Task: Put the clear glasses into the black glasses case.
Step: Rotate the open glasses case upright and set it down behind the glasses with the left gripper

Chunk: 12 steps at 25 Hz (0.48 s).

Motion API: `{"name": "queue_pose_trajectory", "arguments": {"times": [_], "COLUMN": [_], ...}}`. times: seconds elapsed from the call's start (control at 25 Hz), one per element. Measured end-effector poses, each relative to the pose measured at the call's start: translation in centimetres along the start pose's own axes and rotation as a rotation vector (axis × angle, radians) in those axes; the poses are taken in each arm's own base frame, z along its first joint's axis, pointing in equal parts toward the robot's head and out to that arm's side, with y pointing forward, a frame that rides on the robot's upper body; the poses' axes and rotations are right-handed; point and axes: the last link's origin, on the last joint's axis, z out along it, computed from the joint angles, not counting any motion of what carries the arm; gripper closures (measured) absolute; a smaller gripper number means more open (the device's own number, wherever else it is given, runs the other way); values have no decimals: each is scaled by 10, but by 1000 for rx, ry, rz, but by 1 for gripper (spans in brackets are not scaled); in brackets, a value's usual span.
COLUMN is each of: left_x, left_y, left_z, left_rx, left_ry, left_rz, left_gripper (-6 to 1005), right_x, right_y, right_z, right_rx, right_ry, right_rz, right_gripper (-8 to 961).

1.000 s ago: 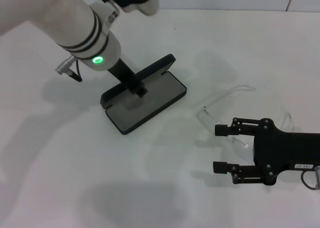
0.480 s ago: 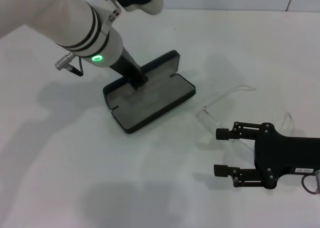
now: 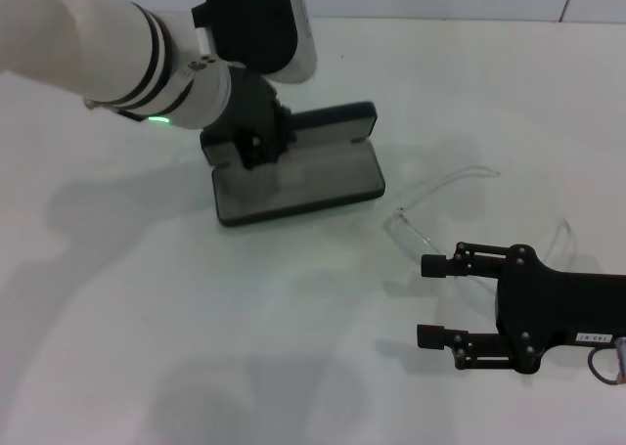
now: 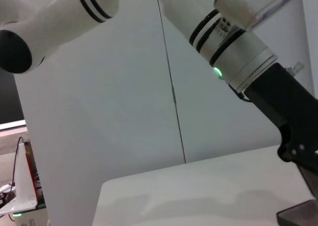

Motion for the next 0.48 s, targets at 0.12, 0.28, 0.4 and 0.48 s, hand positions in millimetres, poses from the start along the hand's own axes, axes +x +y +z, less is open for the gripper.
{"name": "queue_pose_trajectory", "arguments": {"times": [0.12, 0.28, 0.4, 0.48], "left_x": [1, 3, 6, 8], "left_y": [-1, 4, 9, 10], "left_z": [0, 3, 7, 8], "left_rx": [24, 12, 5, 9], "left_ry": [5, 3, 4, 6], "left_rz": [59, 129, 171, 179], "left_gripper": [787, 784, 781, 779], "right_x": [0, 0, 0, 0], "right_y": [0, 1, 1, 1], "right_z": [0, 0, 0, 0], "right_rx": [2, 2, 2, 1], "right_ry": [-4, -8, -8, -9], "right_rz": [2, 3, 7, 9], "right_gripper": [246, 247, 247, 247]}}
